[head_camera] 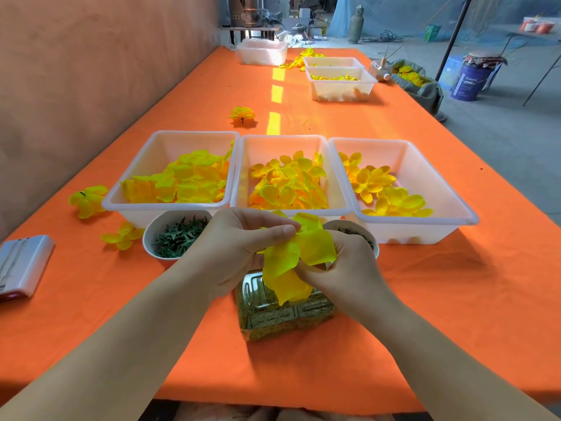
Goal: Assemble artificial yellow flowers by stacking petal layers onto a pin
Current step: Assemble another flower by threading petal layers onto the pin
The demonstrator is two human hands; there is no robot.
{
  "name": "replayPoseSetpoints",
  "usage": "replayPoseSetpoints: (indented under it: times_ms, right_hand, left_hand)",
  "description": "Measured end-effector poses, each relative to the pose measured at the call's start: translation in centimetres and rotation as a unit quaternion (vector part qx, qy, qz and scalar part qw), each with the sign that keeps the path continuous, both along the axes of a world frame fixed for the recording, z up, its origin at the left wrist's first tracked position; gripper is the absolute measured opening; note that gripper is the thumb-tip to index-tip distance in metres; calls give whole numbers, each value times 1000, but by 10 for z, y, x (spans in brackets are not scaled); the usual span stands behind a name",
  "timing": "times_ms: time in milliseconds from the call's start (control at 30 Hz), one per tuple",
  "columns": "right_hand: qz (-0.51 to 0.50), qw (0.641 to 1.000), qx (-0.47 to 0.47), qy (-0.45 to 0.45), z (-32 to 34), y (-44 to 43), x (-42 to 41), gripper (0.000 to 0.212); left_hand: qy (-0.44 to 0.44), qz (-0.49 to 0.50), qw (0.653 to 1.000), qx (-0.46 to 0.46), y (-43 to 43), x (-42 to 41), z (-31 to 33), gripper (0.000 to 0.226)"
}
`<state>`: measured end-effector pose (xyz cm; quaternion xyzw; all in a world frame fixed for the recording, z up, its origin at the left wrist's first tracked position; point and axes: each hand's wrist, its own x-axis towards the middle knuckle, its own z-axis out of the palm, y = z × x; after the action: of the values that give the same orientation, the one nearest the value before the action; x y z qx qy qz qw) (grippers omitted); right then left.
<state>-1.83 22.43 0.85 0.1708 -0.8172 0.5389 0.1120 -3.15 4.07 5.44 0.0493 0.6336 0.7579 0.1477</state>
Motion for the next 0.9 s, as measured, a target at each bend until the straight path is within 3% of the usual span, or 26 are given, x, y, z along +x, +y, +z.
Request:
replayPoseSetpoints:
  times_ms: [167,300,500,800,900]
  right_hand:
    - [-1,1000,4,3,-1,0,0,13]
    - [-1,1000,-4,-5,-1,0,0,15]
    - [0,1000,-11,-13,-1,0,1,18]
    - [0,1000,2,5,-3,0,0,22]
    - [-3,1000,0,17,-3,1,1,23]
  left_hand:
    - [-7,-5,1000,1,4,-1,1,29]
    - [-14,-21,1000,17,5,0,0,13]
    - [20,-30,999,10,2,4,-1,19]
    - [40,-16,996,-76,4,5,-3,20]
    - [51,-43,987,-149,0,0,2,20]
